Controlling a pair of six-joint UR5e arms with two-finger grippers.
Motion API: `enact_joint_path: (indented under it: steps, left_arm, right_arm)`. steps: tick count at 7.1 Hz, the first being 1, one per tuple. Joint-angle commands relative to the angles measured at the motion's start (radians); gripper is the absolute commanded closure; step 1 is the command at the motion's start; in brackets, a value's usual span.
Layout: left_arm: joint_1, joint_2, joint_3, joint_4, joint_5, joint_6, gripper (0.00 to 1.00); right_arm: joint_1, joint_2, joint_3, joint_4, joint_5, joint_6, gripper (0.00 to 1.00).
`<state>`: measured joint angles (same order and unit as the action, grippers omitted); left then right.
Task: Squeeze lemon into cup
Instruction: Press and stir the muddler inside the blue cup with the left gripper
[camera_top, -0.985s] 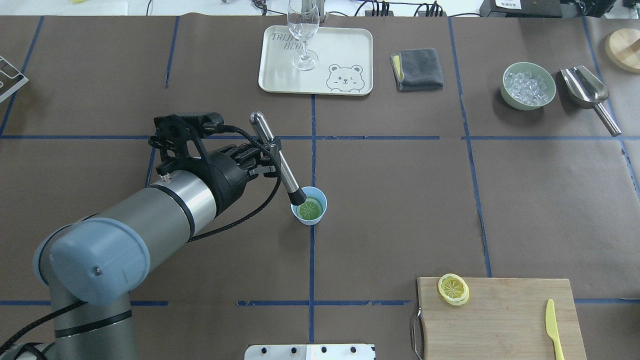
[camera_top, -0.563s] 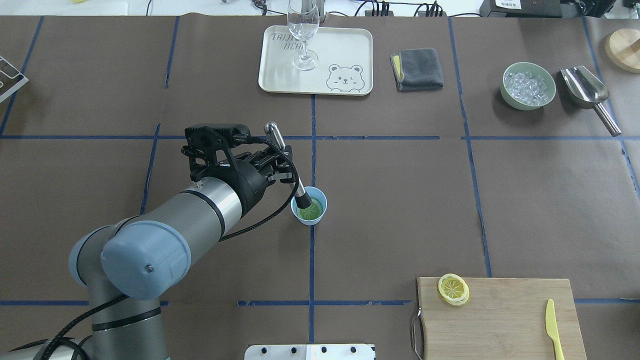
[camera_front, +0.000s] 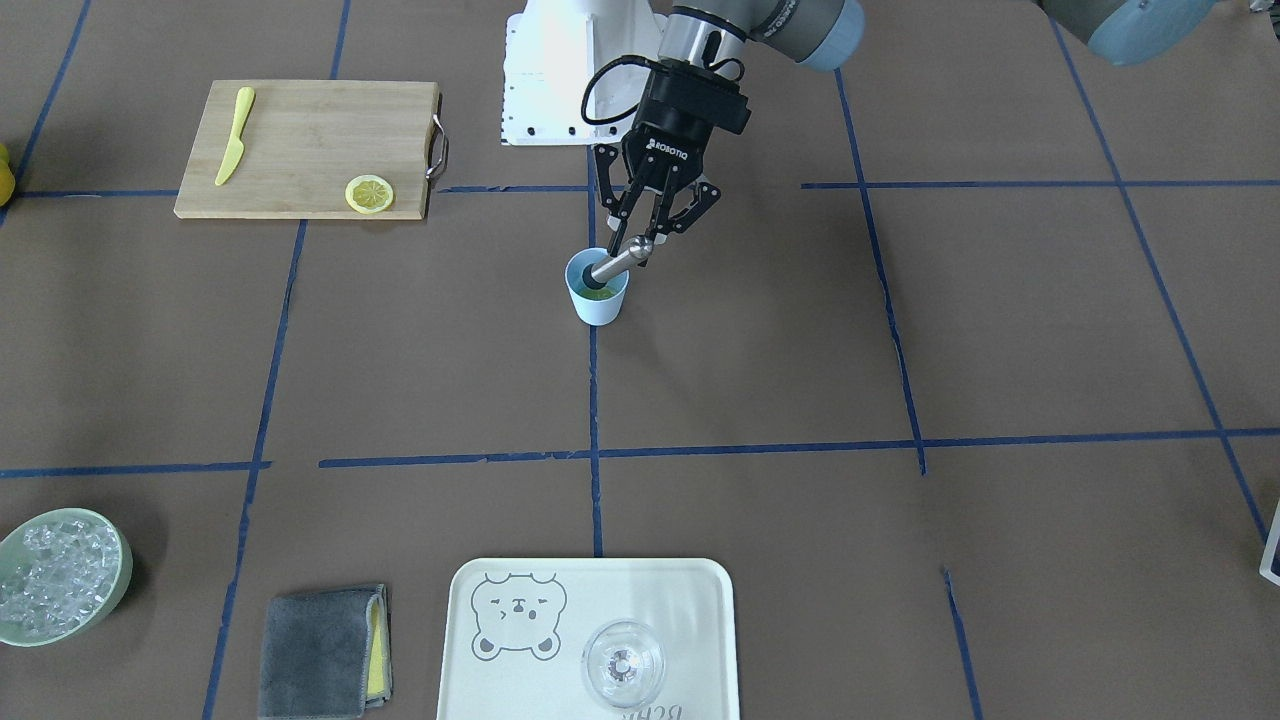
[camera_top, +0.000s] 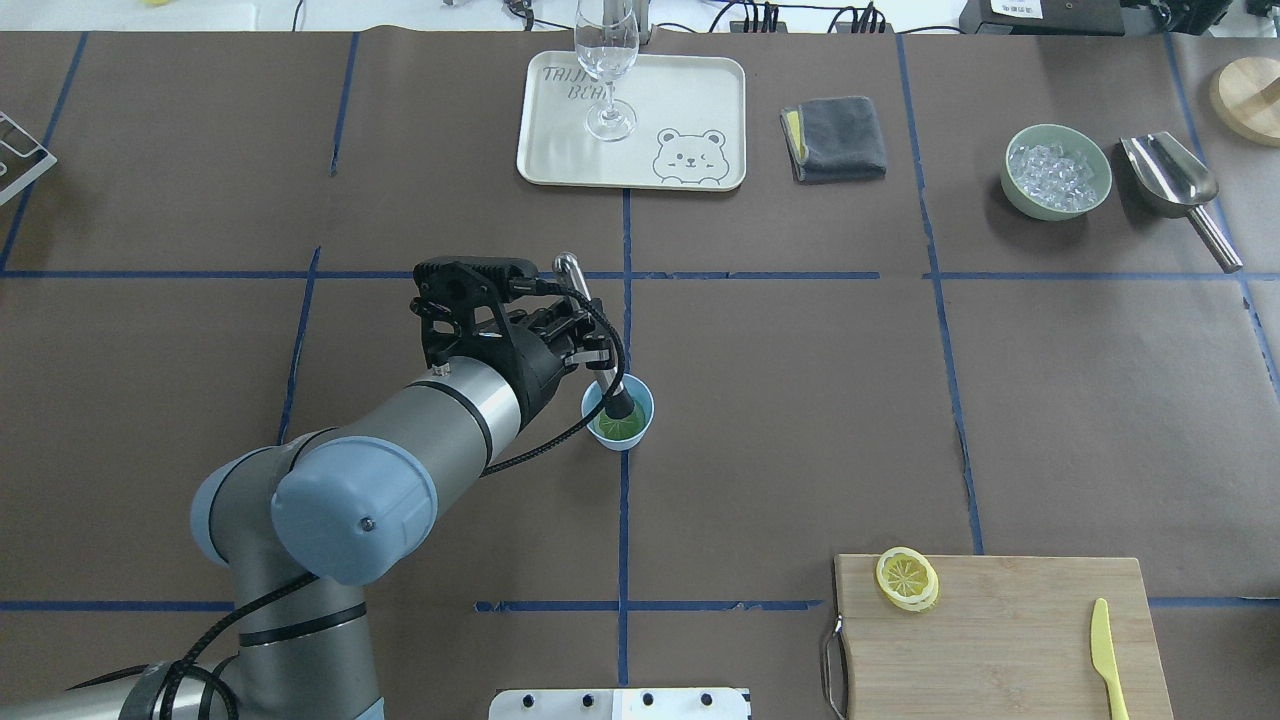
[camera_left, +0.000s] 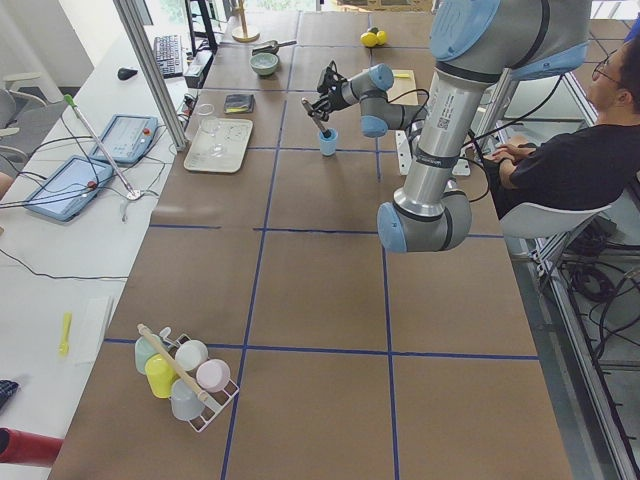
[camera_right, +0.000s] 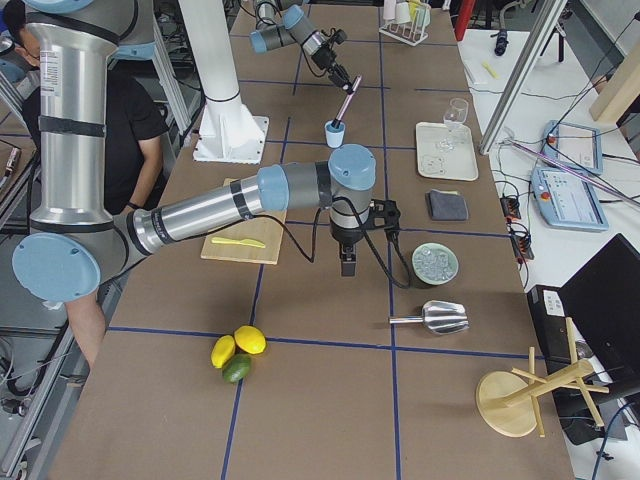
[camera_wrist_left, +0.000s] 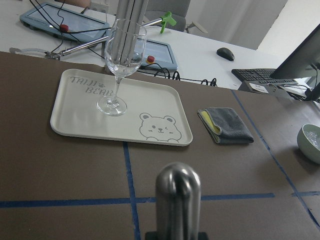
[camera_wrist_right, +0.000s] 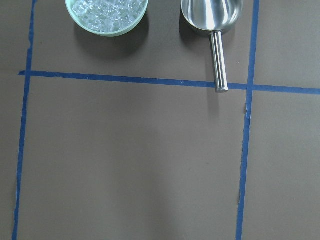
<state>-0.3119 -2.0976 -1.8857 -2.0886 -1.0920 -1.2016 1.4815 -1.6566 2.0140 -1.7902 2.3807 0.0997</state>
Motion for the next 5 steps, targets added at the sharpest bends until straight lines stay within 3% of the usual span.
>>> enact_joint_path:
  steps: [1, 5]
  left_arm:
    - [0.005, -0.002, 0.046, -0.039, 0.0, -0.001, 1.0]
    - [0.024, -0.001, 0.047, -0.042, -0.005, 0.007, 1.0]
  right_arm:
    - [0.003, 0.0, 0.0, 0.0, 0.0, 0.0, 0.0]
    - [0.008, 0.0, 0.003, 0.0, 0.002, 0.0, 0.0]
